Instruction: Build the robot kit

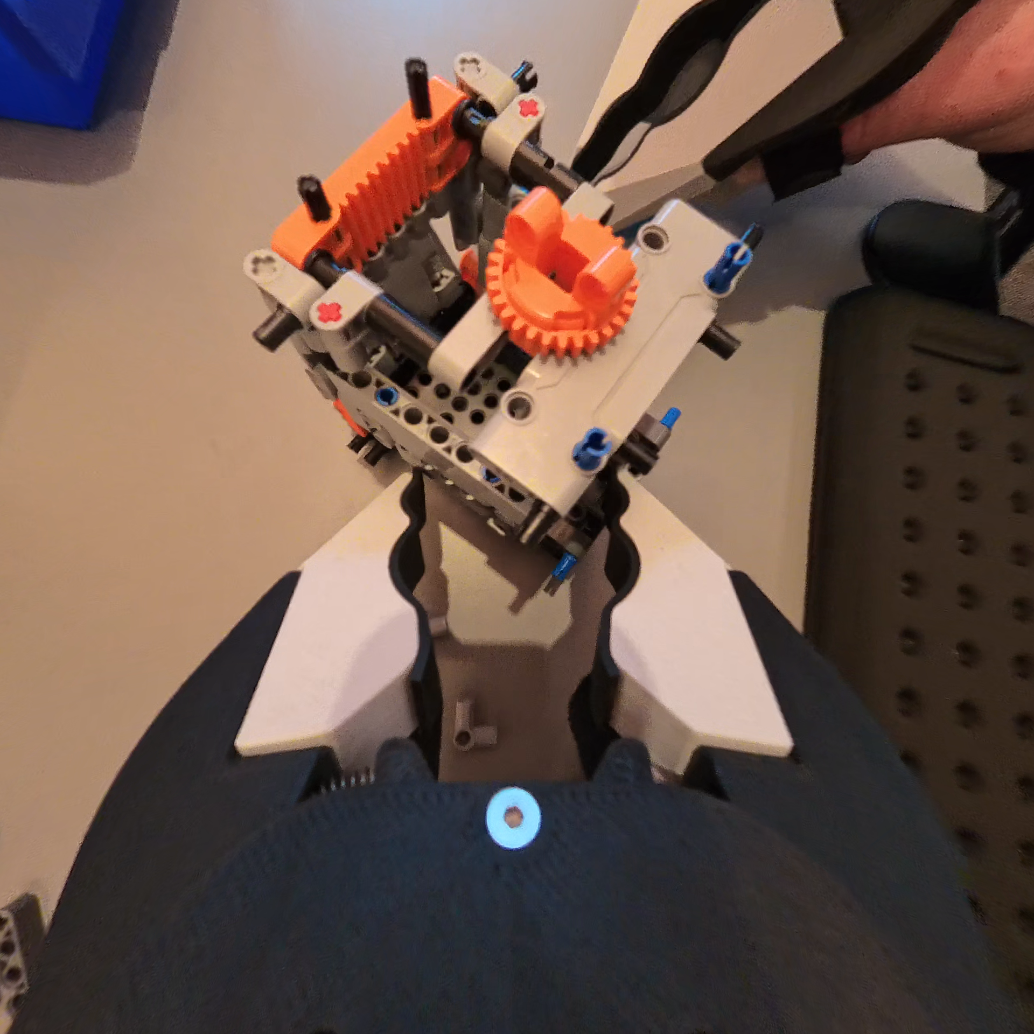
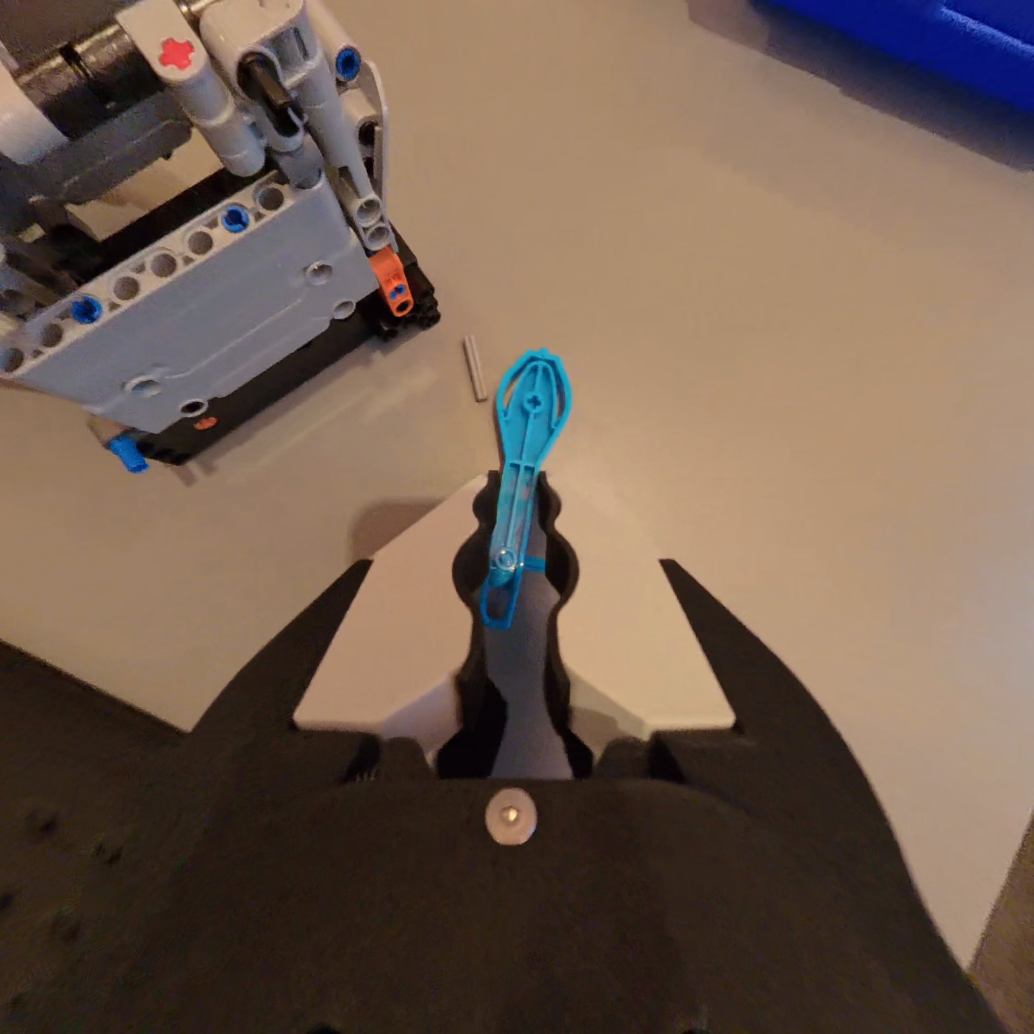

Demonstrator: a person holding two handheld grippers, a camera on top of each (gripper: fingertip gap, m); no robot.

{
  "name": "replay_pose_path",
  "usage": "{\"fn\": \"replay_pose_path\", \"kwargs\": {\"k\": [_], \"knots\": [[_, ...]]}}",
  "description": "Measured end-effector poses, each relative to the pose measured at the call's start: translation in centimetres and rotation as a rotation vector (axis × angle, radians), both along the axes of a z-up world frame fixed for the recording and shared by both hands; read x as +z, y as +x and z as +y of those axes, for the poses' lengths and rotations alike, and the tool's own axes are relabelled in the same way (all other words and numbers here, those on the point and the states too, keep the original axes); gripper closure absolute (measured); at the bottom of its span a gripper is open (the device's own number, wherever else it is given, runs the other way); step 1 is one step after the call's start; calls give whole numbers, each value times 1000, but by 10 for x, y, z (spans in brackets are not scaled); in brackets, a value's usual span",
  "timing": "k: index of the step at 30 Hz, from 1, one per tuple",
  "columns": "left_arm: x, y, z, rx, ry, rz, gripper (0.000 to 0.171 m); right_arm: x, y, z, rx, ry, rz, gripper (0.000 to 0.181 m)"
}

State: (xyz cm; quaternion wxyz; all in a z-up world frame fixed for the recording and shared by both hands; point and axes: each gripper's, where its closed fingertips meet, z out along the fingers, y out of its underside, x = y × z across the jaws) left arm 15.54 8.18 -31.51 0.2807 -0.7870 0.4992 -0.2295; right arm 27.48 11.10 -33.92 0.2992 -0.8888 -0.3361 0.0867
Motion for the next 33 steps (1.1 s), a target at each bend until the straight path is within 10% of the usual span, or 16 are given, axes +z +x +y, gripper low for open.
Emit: {"fn": "replay_pose_path", "kwargs": {"k": [24, 33], "knots": [[0, 64, 12, -33, -13, -4, 122, 2, 64, 0, -110, -14, 59, 165], [4, 56, 20, -67, -10, -20, 120, 41, -11, -25, 132, -33, 307, 131]]}}
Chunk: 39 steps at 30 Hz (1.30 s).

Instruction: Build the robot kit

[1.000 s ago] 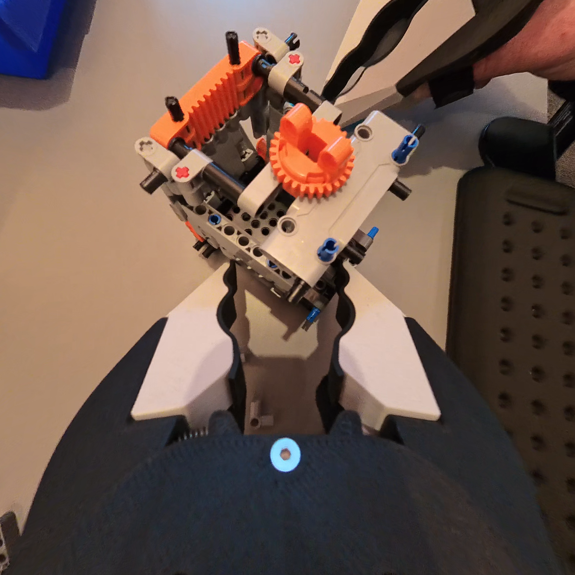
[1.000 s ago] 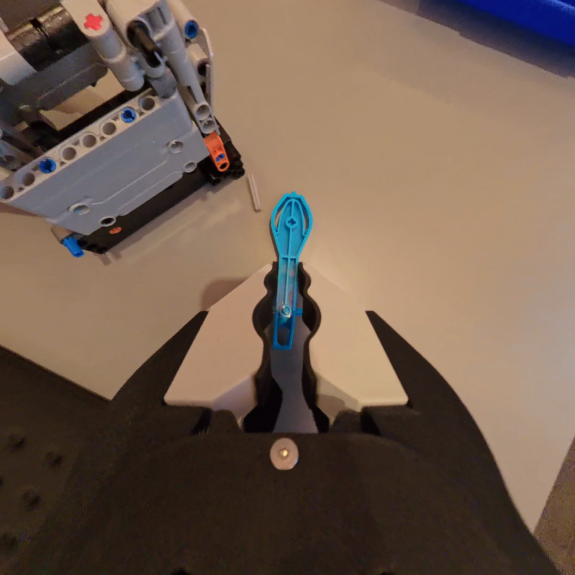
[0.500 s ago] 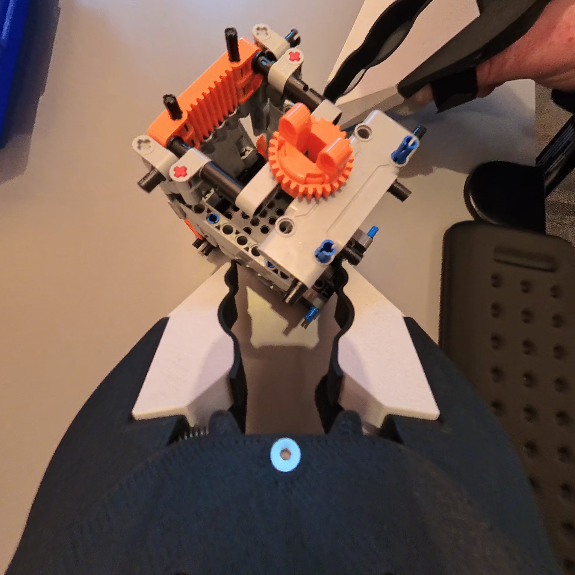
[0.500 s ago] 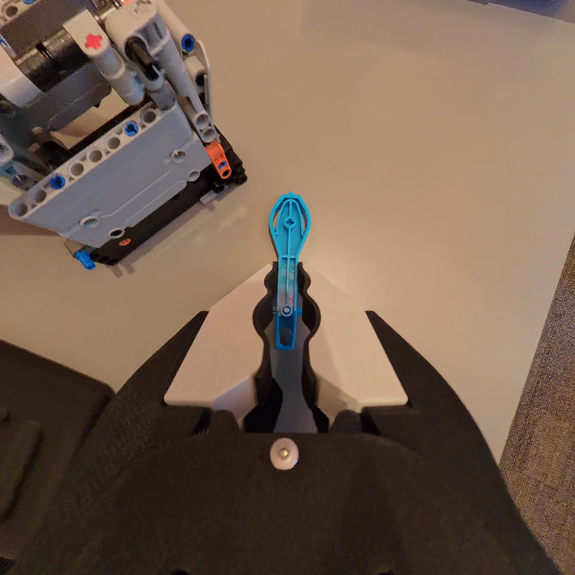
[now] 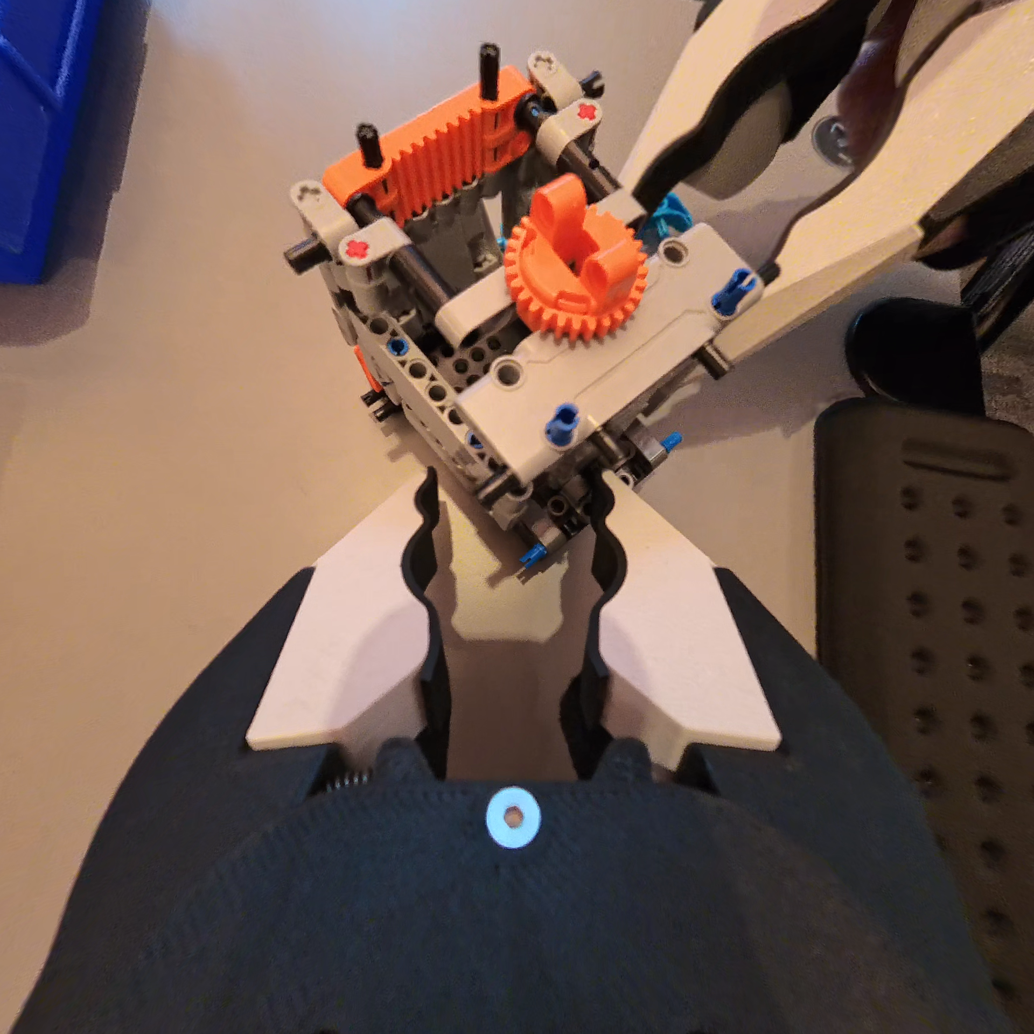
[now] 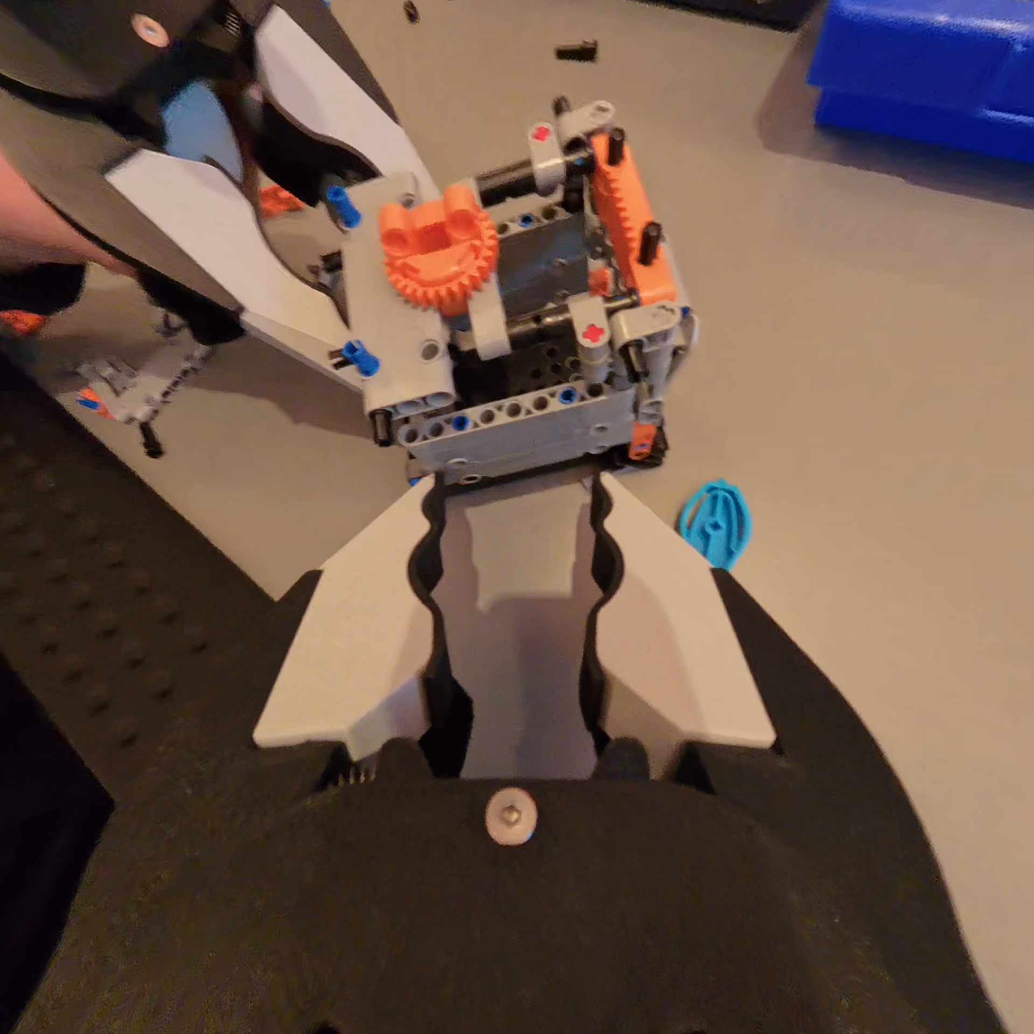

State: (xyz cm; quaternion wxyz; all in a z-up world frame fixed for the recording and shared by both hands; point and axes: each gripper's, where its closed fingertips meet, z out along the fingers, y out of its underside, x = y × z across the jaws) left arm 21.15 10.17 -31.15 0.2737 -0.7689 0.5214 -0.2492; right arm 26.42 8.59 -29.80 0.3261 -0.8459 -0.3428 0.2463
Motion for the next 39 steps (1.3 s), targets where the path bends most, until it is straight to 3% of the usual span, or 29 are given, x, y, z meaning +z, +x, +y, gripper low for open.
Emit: {"fn": "replay_pose_path", "kwargs": {"k": [5, 13, 15, 18, 23, 25, 28, 32, 36, 39], "knots": [[0, -5, 14, 16, 25, 20, 128, 1, -18, 9, 32, -14, 77, 132], [-4, -4, 61, 117, 42, 58, 127, -7, -17, 63, 16, 11, -56, 133], [-5, 3, 67, 114, 21, 48, 127, -9, -6, 65, -14, -5, -96, 133], [-3, -5, 66, 116, -1, 61, 125, -13, 7, 47, -44, -30, -147, 147], [13, -43, 58, 141, 29, 79, 126, -41, 14, 31, -75, -67, -284, 152], [23, -62, 53, 159, 50, 71, 127, -43, 15, 36, -108, -45, -317, 167], [41, -87, 42, 192, 52, 24, 128, -43, 11, 39, -106, -31, -317, 179], [63, -121, 23, 221, 100, -10, 131, -42, 0, 30, -70, -54, -271, 180], [84, -165, 1, 269, 167, -16, 132, -42, -32, 6, 34, -62, -262, 180], [98, -218, -9, 365, 231, 14, 133, -42, -72, -11, 133, -66, -257, 180]]}}
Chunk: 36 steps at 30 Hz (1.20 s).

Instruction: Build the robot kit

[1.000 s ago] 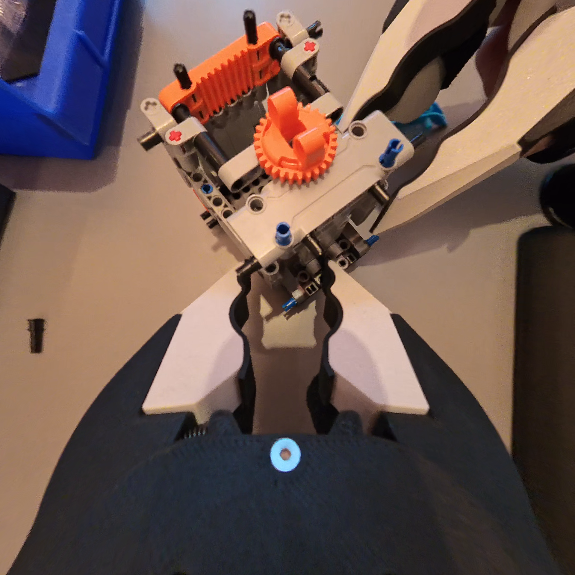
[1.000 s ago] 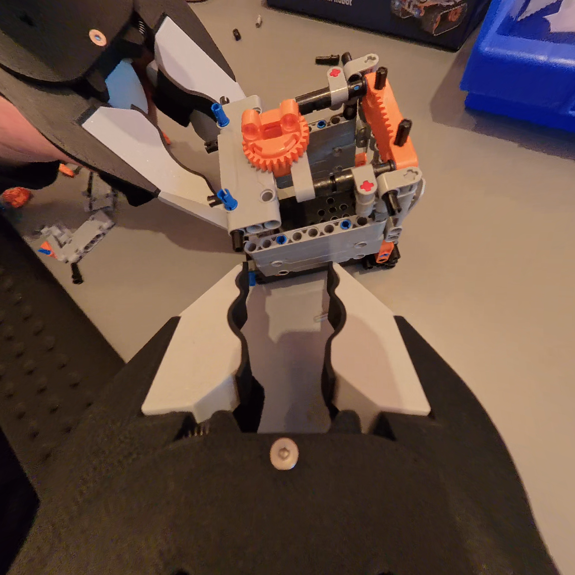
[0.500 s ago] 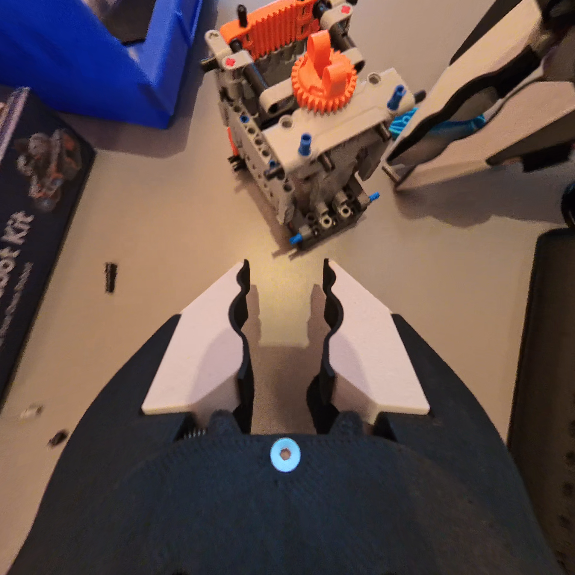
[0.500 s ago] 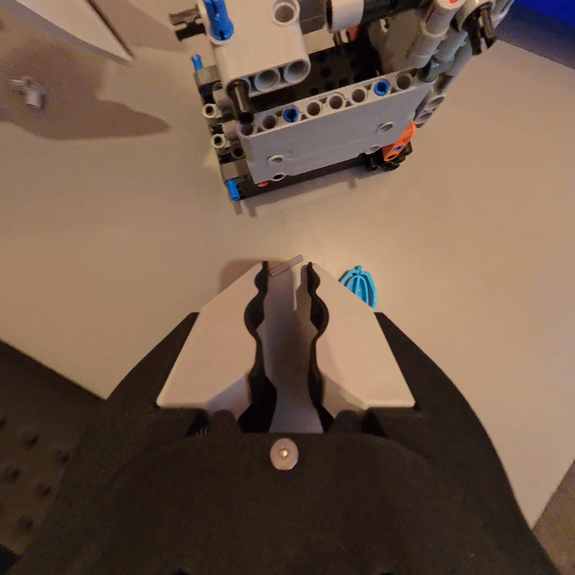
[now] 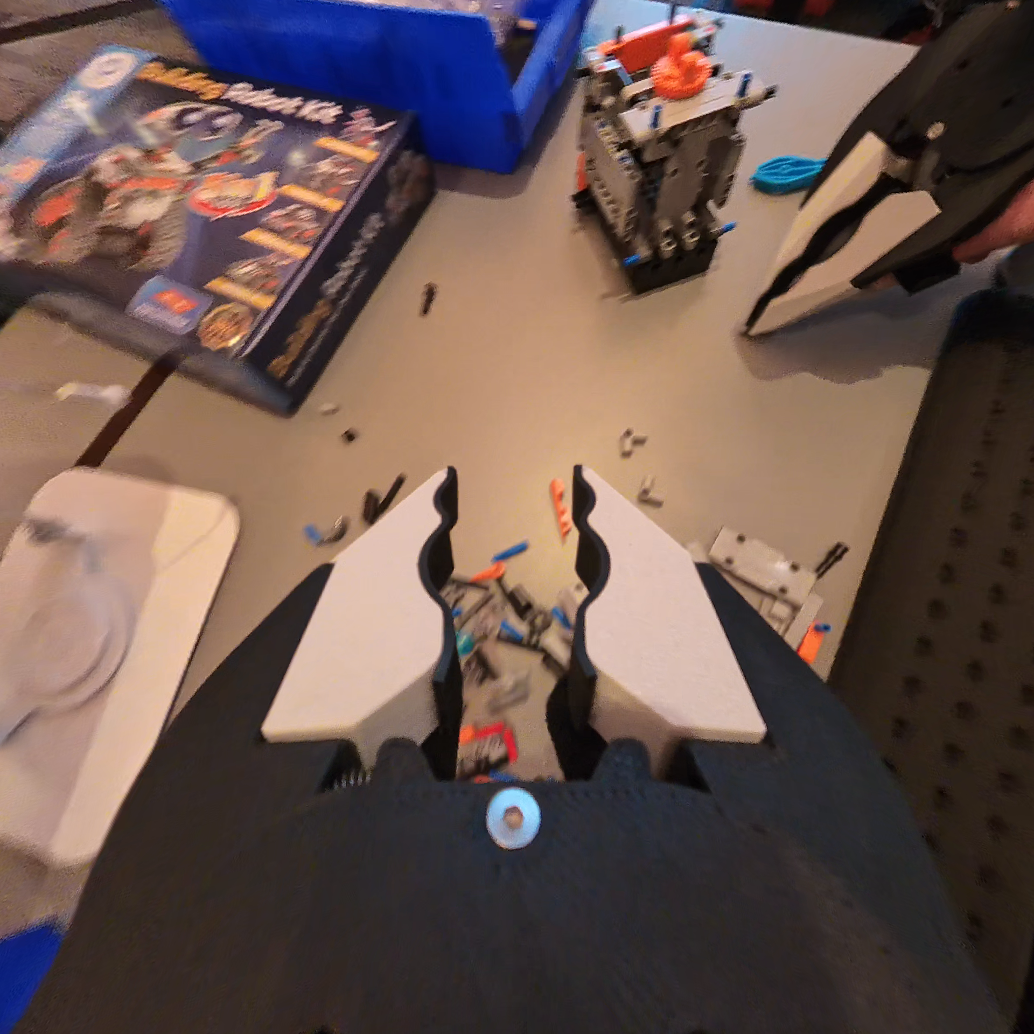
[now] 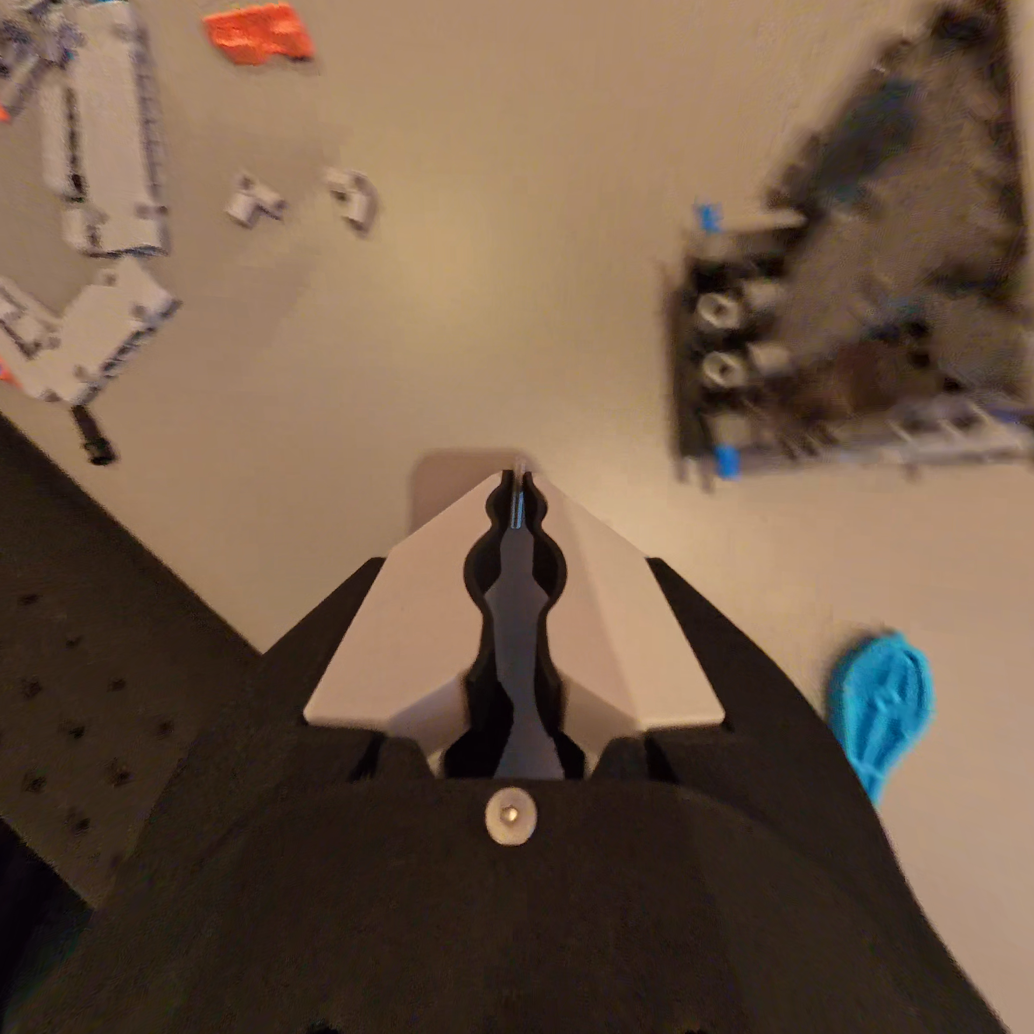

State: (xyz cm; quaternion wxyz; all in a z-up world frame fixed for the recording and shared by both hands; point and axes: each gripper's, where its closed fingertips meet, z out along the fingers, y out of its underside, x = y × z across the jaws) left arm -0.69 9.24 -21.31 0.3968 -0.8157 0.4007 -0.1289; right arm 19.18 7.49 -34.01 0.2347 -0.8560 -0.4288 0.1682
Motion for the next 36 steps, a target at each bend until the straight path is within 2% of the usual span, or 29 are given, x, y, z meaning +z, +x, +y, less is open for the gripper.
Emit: {"fn": "replay_pose_path", "kwargs": {"k": [4, 8, 9, 12, 15, 18, 23, 30, 32, 36], "knots": [[21, -65, -23, 109, 18, -13, 133, 0, -65, -22, 146, -2, 1, 180], [19, -103, -48, 160, 8, 14, 133, 1, -116, -38, 252, -20, 10, 179], [13, -104, -55, 148, -6, 18, 132, 3, -121, -37, 255, -6, -4, 172], [-7, -94, -69, 98, -40, 13, 133, 16, -138, -39, 274, 10, 14, 160], [-31, -83, -71, 49, -68, 46, 132, 15, -160, -52, 343, 7, -34, 153], [-46, -65, -67, -20, -94, 44, 132, 1, -175, -50, 357, 4, -96, 153], [-72, -50, -60, -95, -115, 121, 131, 2, -183, -43, 338, -19, -73, 158], [-102, -46, -48, -137, -123, 190, 124, 20, -189, -46, 402, 141, -15, 157], [-103, -40, -52, -148, -167, 120, 122, 28, -190, -48, 422, 212, -5, 158], [-90, -24, -60, -167, -314, -142, 124, 45, -192, -50, 471, 415, -17, 158]]}}
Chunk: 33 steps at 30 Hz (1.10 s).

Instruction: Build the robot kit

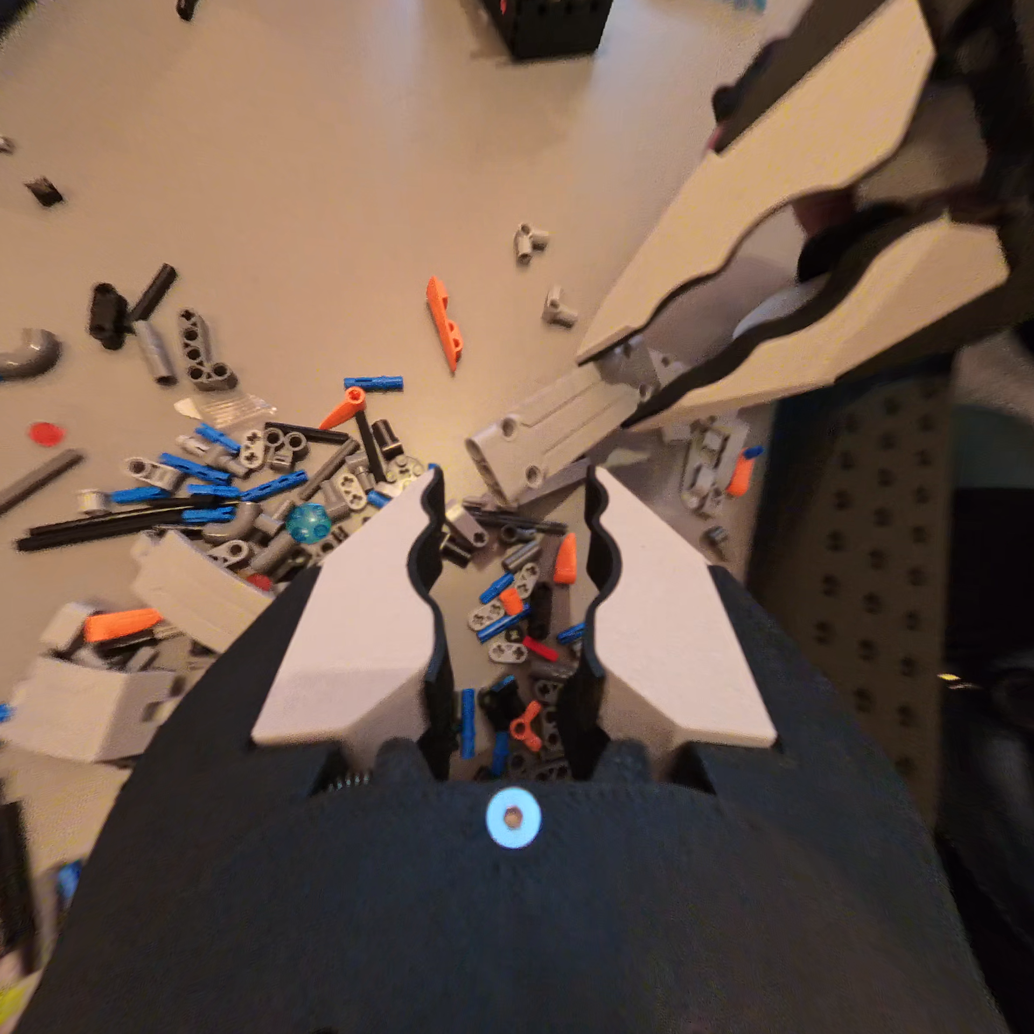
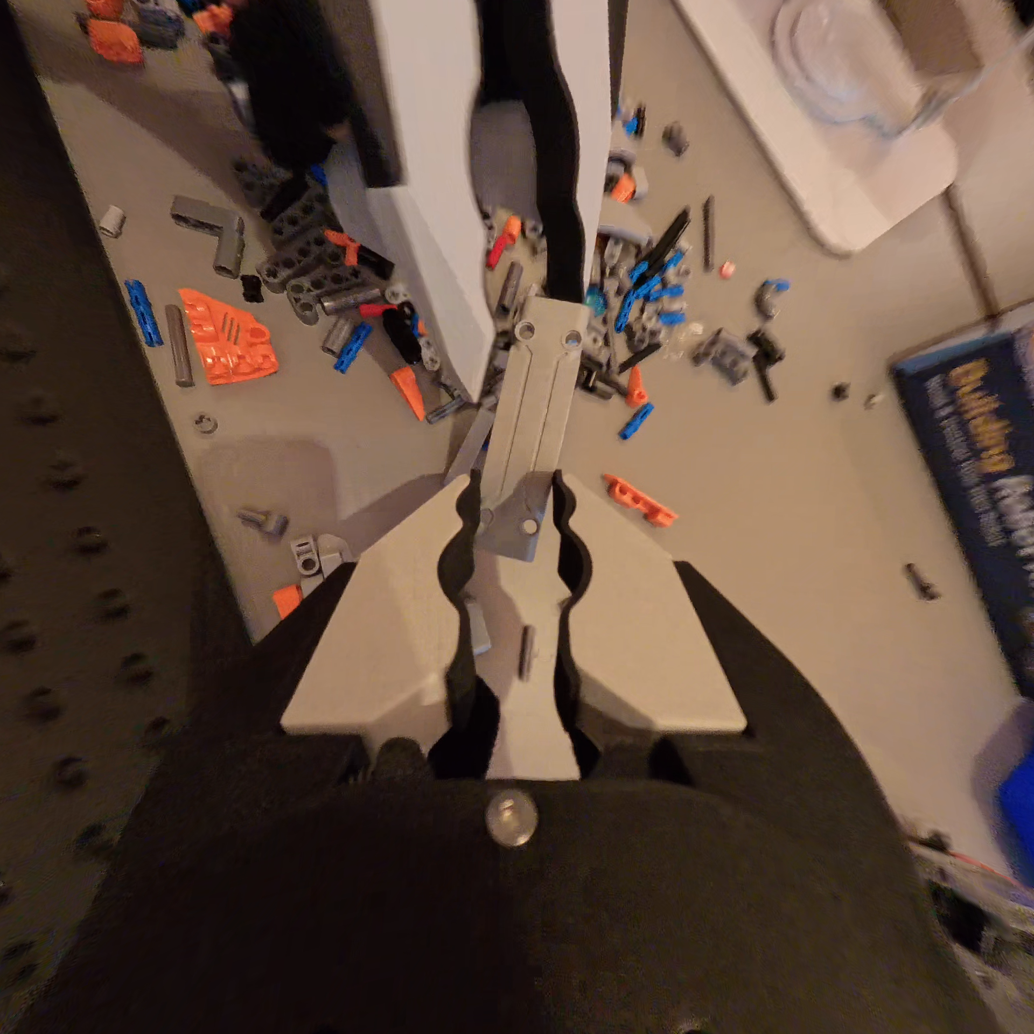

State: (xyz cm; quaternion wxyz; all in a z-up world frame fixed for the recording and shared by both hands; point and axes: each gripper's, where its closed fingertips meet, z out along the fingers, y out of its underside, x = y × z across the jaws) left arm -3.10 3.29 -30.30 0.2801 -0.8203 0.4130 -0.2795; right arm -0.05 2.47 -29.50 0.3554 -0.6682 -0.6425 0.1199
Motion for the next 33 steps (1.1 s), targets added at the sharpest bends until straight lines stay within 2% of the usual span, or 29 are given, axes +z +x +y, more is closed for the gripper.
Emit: {"fn": "replay_pose_path", "kwargs": {"k": [2, 4, 8, 11, 13, 16, 17, 19, 21, 24, 26, 29, 31, 33], "knots": [[6, 5, -6, -10, -87, -113, 134, 9, -1, -2, 31, 104, 13, 158], [16, 13, -15, -51, -148, -234, 154, 16, -1, -2, 44, 192, 10, 158], [34, 19, -21, -97, -159, -356, 165, 25, 2, -1, 54, 254, 18, 157], [39, 19, -22, -122, -90, -344, 167, 32, 2, -7, 77, 149, 74, 153], [43, 18, -22, -139, -37, -322, 167, 41, 1, -10, 84, 17, 161, 147], [45, 22, -31, -208, 35, -274, 167, 53, 0, -7, 72, -142, 254, 147], [45, 24, -32, -221, 61, -254, 167, 51, -2, -10, 88, -191, 245, 150], [47, 28, -34, -242, 98, -239, 167, 45, -7, -18, 135, -262, 218, 165], [44, 26, -33, -247, 126, -202, 167, 41, -10, -18, 144, -296, 202, 168], [49, 21, -30, -224, 144, -228, 171, 47, -12, -19, 155, -334, 212, 176], [58, 20, -25, -189, 156, -267, 171, 51, -13, -13, 143, -337, 202, 176], [57, 11, -14, -118, 194, -226, 167, 57, -13, 9, 85, -296, 151, 176], [55, 2, -7, -58, 210, -185, 160, 63, -4, 34, -16, -243, 91, 176], [55, -6, -1, -13, 249, -139, 161, 65, 15, 79, -162, -124, -30, 177]]}}
